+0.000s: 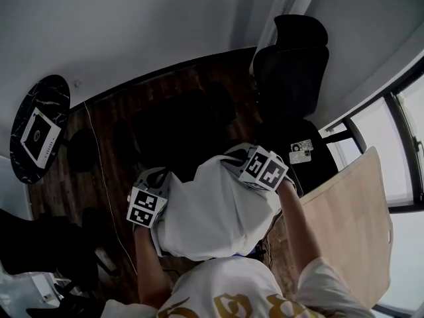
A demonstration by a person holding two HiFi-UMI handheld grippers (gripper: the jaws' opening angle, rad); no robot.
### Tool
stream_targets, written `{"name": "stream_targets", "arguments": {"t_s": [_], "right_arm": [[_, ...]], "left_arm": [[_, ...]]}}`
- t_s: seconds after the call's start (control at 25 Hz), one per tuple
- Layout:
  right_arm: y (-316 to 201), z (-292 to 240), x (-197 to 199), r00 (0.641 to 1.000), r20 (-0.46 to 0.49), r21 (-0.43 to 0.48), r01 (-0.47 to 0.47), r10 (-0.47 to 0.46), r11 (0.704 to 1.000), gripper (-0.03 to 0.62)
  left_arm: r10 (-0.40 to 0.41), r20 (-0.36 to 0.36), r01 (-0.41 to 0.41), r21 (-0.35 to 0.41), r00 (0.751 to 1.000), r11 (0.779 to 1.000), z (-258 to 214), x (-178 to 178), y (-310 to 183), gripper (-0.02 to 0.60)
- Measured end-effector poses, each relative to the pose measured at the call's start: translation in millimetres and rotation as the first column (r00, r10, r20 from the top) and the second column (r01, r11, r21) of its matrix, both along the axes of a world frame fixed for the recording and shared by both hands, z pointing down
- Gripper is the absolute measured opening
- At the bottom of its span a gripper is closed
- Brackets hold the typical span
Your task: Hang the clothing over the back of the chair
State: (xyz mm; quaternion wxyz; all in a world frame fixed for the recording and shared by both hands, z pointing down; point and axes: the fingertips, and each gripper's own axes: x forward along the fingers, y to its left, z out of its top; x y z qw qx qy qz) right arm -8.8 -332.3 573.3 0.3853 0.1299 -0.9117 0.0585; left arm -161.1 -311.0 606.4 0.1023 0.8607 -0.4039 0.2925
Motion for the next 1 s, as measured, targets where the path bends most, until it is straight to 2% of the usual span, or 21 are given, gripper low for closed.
{"name": "stream_targets", "arguments": {"t_s": [0.2,0.4,0.52,0.6,0.72,0.88,1.0], "right_arm": [[10,7,-4,0.997,-0.06,-0.005,0.054,-0.054,0.999,0.049],[12,9,-1,0.996,-0.06,-0.016,0.062,-0.063,0.998,0.081],[11,11,1,0.997,-0.04,-0.034,0.063,-0.065,0.997,0.089],[10,12,2,0.998,-0.027,-0.052,0.057,-0.059,0.997,0.113],[11,12,3,0.998,-0.013,-0.074,0.054,-0.055,0.996,0.167],[7,-1,0,0.998,0.061,-0.081,0.037,-0.032,0.996,0.172],[4,-5,5,0.998,0.061,-0.068,0.021,-0.017,0.997,0.175]], "left_arm": [[0.021,-0.027,-0.022,-0.038,0.999,0.999,11,5,5,0.023],[0.033,-0.029,-0.035,-0.088,0.999,0.995,21,11,11,0.026],[0.039,0.004,-0.038,-0.1,0.999,0.994,28,5,13,0.098],[0.038,0.004,-0.037,-0.112,0.999,0.993,30,2,14,0.132],[0.054,0.003,-0.053,-0.14,0.999,0.989,34,3,17,0.218],[0.031,-0.028,-0.034,-0.123,0.999,0.992,22,2,15,0.229],[0.028,-0.035,-0.032,-0.12,0.999,0.992,19,4,15,0.229]]}}
